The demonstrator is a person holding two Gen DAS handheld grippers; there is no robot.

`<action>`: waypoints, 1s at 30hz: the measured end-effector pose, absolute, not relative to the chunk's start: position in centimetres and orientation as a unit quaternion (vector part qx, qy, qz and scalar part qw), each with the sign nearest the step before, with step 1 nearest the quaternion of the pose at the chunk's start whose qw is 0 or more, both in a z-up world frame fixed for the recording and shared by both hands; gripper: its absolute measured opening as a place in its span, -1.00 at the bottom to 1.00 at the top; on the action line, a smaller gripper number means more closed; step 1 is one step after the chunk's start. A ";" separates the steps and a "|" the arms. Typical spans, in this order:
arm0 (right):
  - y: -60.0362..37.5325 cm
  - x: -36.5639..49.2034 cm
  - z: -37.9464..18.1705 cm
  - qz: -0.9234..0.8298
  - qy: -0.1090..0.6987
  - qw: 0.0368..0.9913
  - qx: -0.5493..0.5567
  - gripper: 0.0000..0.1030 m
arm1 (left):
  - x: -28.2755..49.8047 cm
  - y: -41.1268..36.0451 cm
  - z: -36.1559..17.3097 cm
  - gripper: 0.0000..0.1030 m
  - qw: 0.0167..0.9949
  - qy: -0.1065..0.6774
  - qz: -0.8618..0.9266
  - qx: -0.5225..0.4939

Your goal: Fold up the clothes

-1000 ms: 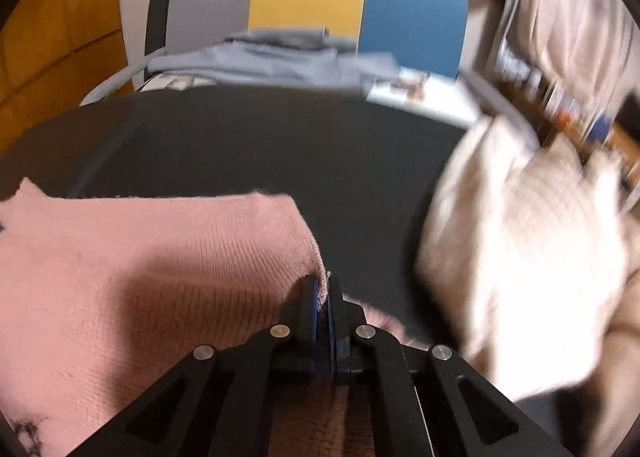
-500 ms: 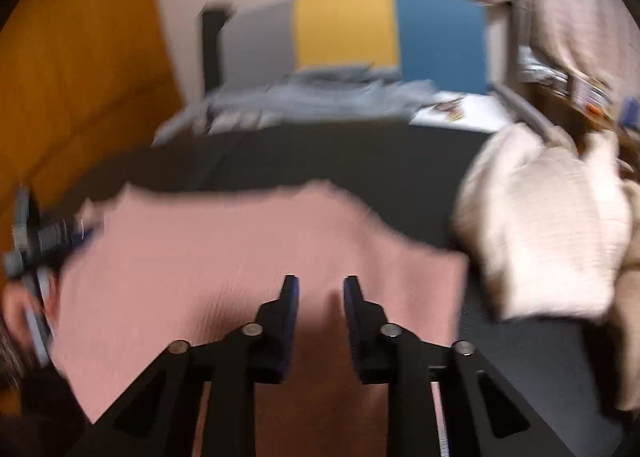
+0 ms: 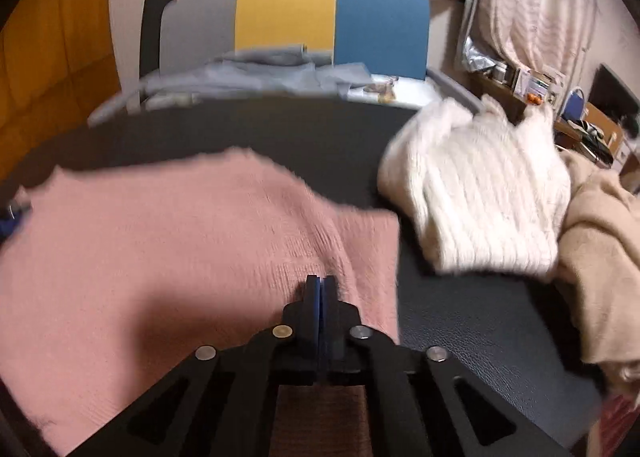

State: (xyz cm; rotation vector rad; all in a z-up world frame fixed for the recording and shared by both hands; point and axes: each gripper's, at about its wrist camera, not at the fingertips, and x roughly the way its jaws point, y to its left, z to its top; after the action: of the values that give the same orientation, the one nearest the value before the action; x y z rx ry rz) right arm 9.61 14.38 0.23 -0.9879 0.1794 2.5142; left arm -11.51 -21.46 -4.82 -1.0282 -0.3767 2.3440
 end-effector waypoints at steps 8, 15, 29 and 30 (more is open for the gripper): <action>12.0 4.4 -0.4 0.924 0.056 0.104 -0.363 -0.33 | -12.3 -25.6 -4.7 -0.38 0.239 -0.131 0.876 -0.397; 14.3 4.8 -3.2 0.917 0.162 0.080 -0.356 -0.30 | -12.9 -23.4 -4.5 -0.38 0.241 -0.042 0.883 -0.400; 15.0 5.8 -4.1 0.917 0.181 0.071 -0.348 -0.27 | -14.9 -24.4 -5.7 -0.89 0.125 -0.020 0.902 -0.413; 15.0 5.8 -4.1 0.917 0.181 0.070 -0.348 -0.27 | -14.8 -24.7 -5.9 -0.88 0.136 -0.027 0.898 -0.417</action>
State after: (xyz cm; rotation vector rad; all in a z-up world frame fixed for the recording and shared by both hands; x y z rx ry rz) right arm 5.81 15.04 -4.13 -1.0472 0.5450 2.7591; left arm -14.85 -24.71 -5.92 -1.2078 -0.0787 2.6008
